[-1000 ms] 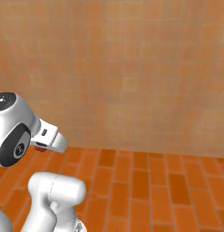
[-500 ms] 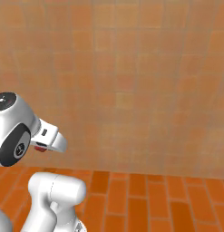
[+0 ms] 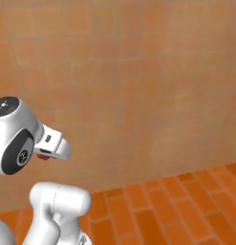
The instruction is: Take the strawberry from the fridge and place it on top of the pancake, located on the dining counter.
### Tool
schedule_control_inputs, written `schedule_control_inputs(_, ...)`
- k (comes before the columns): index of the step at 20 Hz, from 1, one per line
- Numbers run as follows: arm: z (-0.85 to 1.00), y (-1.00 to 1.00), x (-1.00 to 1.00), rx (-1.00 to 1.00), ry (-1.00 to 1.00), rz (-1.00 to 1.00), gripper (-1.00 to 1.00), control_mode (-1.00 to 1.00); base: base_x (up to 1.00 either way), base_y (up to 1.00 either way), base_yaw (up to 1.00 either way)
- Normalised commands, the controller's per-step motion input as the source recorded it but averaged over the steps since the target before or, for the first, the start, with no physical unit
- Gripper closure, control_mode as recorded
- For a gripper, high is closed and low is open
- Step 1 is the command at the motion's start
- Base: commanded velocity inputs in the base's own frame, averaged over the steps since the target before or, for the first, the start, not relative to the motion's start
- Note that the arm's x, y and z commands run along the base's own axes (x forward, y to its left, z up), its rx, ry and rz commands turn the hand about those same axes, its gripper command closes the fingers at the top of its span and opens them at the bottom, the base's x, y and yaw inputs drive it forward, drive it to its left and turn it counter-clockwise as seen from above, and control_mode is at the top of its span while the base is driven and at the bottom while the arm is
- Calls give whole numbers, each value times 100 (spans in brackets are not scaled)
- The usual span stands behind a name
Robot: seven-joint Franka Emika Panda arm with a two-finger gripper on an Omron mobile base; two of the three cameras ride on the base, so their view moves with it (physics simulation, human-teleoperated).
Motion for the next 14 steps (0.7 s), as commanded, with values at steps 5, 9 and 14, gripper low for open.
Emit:
schedule_control_inputs(5, 0, 0, 0, 0, 0, 0, 100, 100, 35, -21, -81)
schedule_control_inputs(9, 0, 0, 0, 0, 0, 0, 100, 100, 36, -12, -82)
schedule_control_inputs(14, 0, 0, 0, 0, 0, 0, 100, 100, 53, 0, -78)
